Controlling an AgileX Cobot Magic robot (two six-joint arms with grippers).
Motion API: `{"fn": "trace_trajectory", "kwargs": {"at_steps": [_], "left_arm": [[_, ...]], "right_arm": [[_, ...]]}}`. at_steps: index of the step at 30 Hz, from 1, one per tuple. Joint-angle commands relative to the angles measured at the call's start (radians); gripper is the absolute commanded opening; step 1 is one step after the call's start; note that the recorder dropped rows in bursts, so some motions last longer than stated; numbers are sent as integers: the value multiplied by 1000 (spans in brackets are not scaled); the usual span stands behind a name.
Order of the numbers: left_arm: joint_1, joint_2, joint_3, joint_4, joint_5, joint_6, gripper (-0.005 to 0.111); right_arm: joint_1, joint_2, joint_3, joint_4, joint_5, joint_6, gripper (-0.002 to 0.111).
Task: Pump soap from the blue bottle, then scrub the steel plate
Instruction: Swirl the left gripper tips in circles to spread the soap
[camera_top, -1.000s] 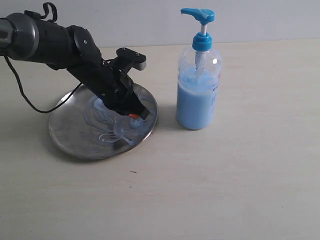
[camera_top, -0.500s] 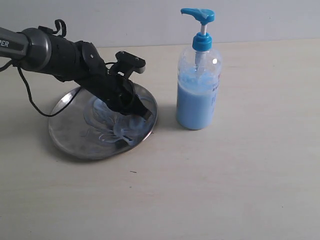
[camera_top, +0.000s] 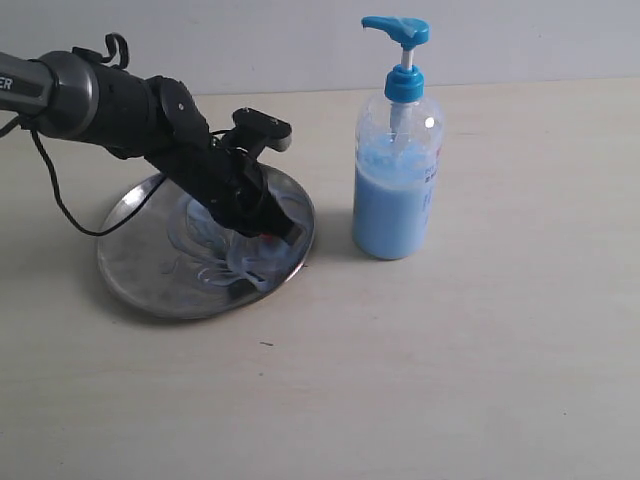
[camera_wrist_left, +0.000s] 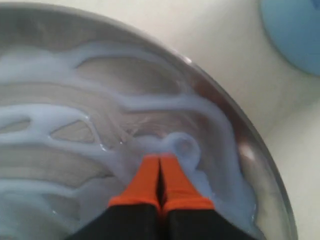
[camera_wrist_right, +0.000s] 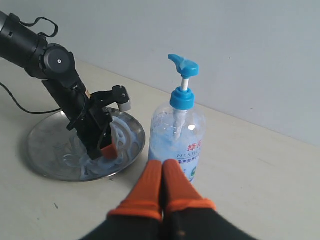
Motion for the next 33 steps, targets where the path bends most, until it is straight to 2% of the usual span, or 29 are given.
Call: {"fn": "trace_trajectory", "kwargs": {"at_steps": [1,7,11,18,25,33], "left_arm": [[-1,0,7,7,121,-6,0],[-1,-20,7,2,154,-32,0],[-1,-18,7,-52,154,-32,0],[-1,-14,7,-121,49,-32,0],[-1,-7,7,-124,-57,-32,0],[-1,23,7,-58,-31,-51,0]], "right_arm": [[-1,-2,5,-1,-16,-1,0],[-1,-2,5,-1,-16,-1,0],[-1,-2,5,-1,-16,-1,0],[-1,-2,5,1,-16,2,0],[-1,-2,5,1,-16,2,0],[-1,-2,5,1,-16,2,0]]}}
